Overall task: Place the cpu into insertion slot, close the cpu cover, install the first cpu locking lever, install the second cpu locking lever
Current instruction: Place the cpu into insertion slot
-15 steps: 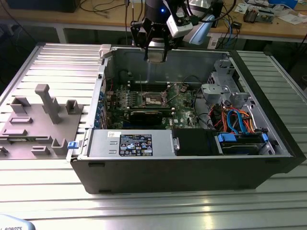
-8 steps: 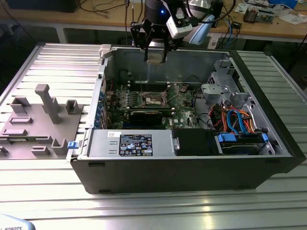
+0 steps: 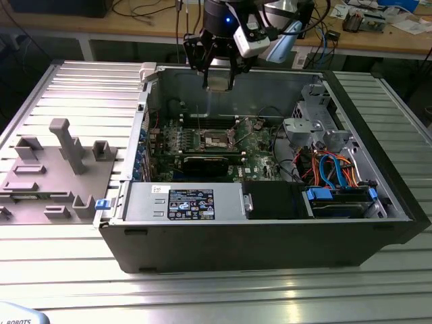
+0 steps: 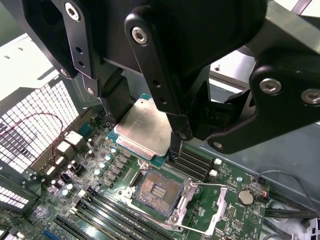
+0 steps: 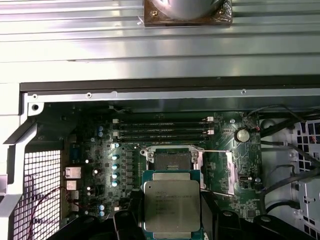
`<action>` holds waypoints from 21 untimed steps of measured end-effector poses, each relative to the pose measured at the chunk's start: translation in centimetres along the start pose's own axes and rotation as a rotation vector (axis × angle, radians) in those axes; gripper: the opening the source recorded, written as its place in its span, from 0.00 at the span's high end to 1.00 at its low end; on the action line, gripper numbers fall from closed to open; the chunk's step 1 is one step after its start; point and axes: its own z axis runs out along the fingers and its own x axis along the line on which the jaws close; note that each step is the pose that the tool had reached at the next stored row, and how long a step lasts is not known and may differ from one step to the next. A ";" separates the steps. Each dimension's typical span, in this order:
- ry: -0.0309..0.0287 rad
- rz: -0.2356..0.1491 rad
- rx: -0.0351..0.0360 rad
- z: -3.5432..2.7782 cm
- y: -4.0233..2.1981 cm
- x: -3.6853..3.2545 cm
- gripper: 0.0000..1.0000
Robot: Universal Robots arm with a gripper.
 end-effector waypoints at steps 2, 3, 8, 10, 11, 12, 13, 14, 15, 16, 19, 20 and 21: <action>0.0001 0.000 0.0000 0.09 -0.01 0.00 0.45; 0.0000 0.000 0.0000 0.12 -0.01 0.00 0.45; 0.0000 0.000 0.0000 0.27 -0.03 0.00 0.45; 0.0000 0.000 0.0000 0.33 -0.04 -0.01 0.45; 0.0000 0.000 0.0000 0.38 -0.04 0.00 0.45; 0.0000 0.000 0.0000 0.41 -0.05 0.00 0.45; 0.0000 0.000 0.0000 0.43 -0.05 0.00 0.45; 0.0000 0.000 0.0000 0.47 -0.05 -0.01 0.45; 0.0001 0.000 0.0000 0.49 -0.05 -0.01 0.45; 0.0000 0.000 0.0000 0.52 -0.06 -0.01 0.45; 0.0000 0.000 0.0000 0.58 -0.07 -0.01 0.45; 0.0000 0.000 0.0000 0.61 -0.07 -0.01 0.45; 0.0000 0.000 0.0000 0.63 -0.07 -0.01 0.45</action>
